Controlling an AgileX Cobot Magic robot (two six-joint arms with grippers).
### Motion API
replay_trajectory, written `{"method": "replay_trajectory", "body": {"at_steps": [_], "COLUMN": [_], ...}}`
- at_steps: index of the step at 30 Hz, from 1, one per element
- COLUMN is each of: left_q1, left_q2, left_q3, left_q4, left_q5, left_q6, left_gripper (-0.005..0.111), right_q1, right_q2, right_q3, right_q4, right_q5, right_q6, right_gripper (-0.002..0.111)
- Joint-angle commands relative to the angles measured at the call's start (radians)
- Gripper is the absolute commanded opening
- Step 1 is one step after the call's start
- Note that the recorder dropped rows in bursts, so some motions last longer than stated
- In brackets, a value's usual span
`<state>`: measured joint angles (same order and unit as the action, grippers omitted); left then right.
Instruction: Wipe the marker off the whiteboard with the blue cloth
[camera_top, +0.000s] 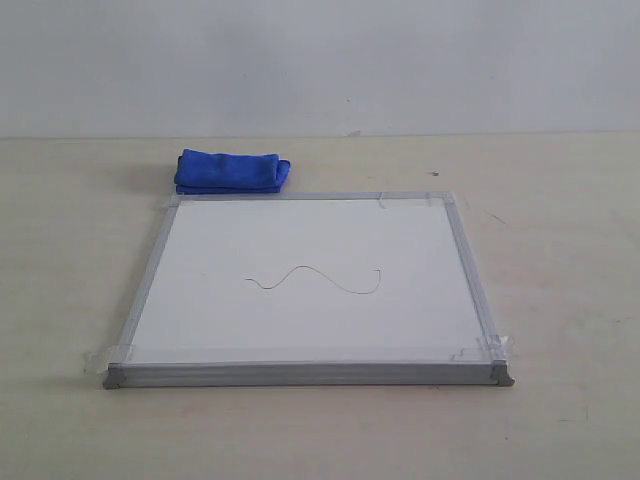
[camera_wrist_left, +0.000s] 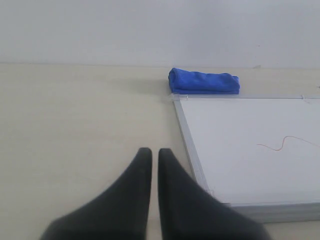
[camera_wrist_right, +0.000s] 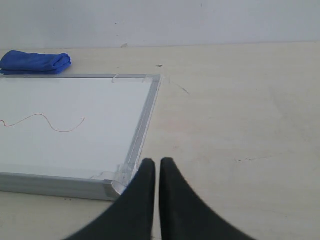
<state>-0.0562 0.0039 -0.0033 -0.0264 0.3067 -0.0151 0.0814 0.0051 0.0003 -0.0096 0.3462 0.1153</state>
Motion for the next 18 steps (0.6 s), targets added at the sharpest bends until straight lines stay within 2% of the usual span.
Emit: {"method": "replay_trajectory", "body": {"at_steps": [1, 9, 18], "left_q1": [0.004, 0.004, 0.004], "left_q2": [-0.004, -0.004, -0.004], "left_q3": [-0.044, -0.259, -0.282], "left_q4": [-0.050, -0.243, -0.242], "left_q5": [0.004, 0.007, -0.002], "left_q6": [-0.045, -0.067, -0.067], "left_gripper": [0.005, 0.005, 0.005], "right_q1": [-0.003, -0.003, -0.003], "right_q2": [-0.005, -0.005, -0.005], "right_q3": [0.000, 0.000, 0.000], "right_q4": [-0.001, -0.001, -0.001], "right_q5": [-0.005, -0.005, 0.000], "right_q6": [-0.002, -0.002, -0.002], "right_gripper": [0.000, 0.000, 0.000]}}
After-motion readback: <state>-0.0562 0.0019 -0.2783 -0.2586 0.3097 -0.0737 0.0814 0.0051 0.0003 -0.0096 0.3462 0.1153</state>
